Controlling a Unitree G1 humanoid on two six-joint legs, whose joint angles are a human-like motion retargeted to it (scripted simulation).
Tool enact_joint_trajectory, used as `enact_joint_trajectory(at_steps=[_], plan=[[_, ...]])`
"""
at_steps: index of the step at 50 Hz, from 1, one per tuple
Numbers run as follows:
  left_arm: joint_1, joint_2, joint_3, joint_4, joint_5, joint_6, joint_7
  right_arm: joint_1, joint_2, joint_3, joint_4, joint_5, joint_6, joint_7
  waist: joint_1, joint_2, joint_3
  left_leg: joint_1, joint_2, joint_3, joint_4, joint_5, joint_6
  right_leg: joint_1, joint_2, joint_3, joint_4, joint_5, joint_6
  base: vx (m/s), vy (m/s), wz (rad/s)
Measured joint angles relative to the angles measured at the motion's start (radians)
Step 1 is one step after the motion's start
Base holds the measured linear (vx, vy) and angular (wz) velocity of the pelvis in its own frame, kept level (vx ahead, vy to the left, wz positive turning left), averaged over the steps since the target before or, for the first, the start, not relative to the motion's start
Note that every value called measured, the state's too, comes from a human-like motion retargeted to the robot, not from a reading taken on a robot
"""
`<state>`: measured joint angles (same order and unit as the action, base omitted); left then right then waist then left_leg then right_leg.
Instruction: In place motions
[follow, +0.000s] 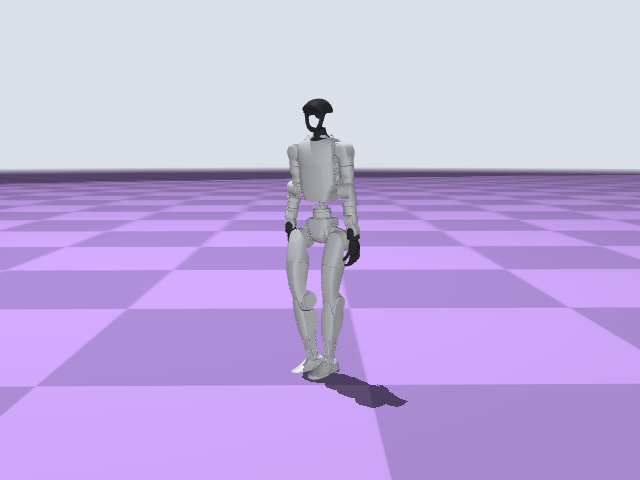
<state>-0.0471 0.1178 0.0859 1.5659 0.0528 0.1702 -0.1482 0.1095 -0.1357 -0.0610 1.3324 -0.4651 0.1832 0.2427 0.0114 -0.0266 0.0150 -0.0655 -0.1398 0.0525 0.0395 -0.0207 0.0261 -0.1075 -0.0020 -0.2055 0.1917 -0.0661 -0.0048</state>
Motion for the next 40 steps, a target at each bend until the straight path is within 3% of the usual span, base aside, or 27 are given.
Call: enact_joint_trajectory(at_steps=[9,15,22,25,31,33,35,37,40], plan=[[-0.005,-0.004,-0.002,-0.001,-0.027,0.011,0.007,-0.018,0.012,-0.005,-0.037,0.026,-0.026,0.004,-0.013,0.007,-0.001,0.017,0.002,0.043,-0.024,-0.01,0.016,-0.021,0.008,0.017,0.028,0.019,-0.022,-0.02,0.02,-0.18],[-0.017,-0.011,0.037,-0.059,-0.075,-0.005,-0.02,-0.048,0.02,0.053,-0.045,-0.025,-0.035,0.008,-0.06,-0.01,0.032,0.028,0.028,0.193,-0.054,-0.037,0.027,-0.05,0.021,0.043,-0.013,0.073,0.037,-0.32,0.02,-1.29],[-0.018,0.036,0.055,-0.037,-0.019,0.017,-0.029,-0.043,0.008,0.08,-0.028,-0.043,-0.04,0.03,-0.117,-0.002,0.025,0.026,0.112,0.452,-0.068,-0.091,0.009,0.004,-0.071,-0.486,-0.018,0.007,0.031,-0.45,0.09,-2.17],[-0.004,0.042,0.063,-0.028,-0.015,0.021,-0.016,-0.035,-0.011,0.059,-0.017,-0.025,-0.033,0.025,-0.114,0.004,0.014,0.034,0.15,0.602,-0.062,-0.123,-0.009,0.016,-0.083,-0.582,-0.003,0.032,-0.008,-0.34,0.09,-2.62],[0.014,0.043,0.106,-0.027,-0.011,0.026,-0.007,-0.049,-0.043,-0.001,0.039,0.088,-0.015,-0.015,-0.155,0.027,0.002,0.052,0.213,0.83,-0.022,-0.175,-0.041,0.036,-0.114,-0.618,0.035,0.045,-0.07,-0.38,0.09,-2.2],[0.007,0.045,0.113,-0.026,-0.007,0.03,-0.002,-0.053,-0.049,-0.022,0.066,0.137,-0.012,-0.026,-0.167,0.017,0.002,0.062,0.212,0.87,-0.001,-0.19,-0.048,0.065,-0.128,-0.642,0.002,0.071,-0.057,-0.29,0.07,-1.66],[0.002,0.044,0.115,-0.029,-0.003,0.031,0.003,-0.048,-0.054,-0.039,0.09,0.174,-0.006,-0.032,-0.177,-0.009,-0.007,0.075,0.187,0.904,0.02,-0.202,-0.054,0.092,-0.139,-0.631,-0.056,0.072,0.038,-0.23,0.03,-1.37],[-0.002,0.046,0.106,-0.037,-0.002,0.032,0.002,-0.042,-0.053,-0.058,0.129,0.198,0.002,-0.035,-0.173,-0.028,-0.013,0.095,0.187,0.934,0.049,-0.203,-0.064,0.074,-0.116,-0.51,-0.089,0.108,0.013,-0.16,-0.02,-1.32],[-0.004,0.032,0.079,-0.048,-0.012,0.029,0.008,-0.025,-0.047,-0.084,0.166,0.197,0.016,-0.028,-0.131,-0.033,-0.028,0.118,0.196,0.977,0.07,-0.196,-0.08,0.062,-0.118,-0.464,-0.104,0.131,0.011,-0.15,-0.04,-1.34]])
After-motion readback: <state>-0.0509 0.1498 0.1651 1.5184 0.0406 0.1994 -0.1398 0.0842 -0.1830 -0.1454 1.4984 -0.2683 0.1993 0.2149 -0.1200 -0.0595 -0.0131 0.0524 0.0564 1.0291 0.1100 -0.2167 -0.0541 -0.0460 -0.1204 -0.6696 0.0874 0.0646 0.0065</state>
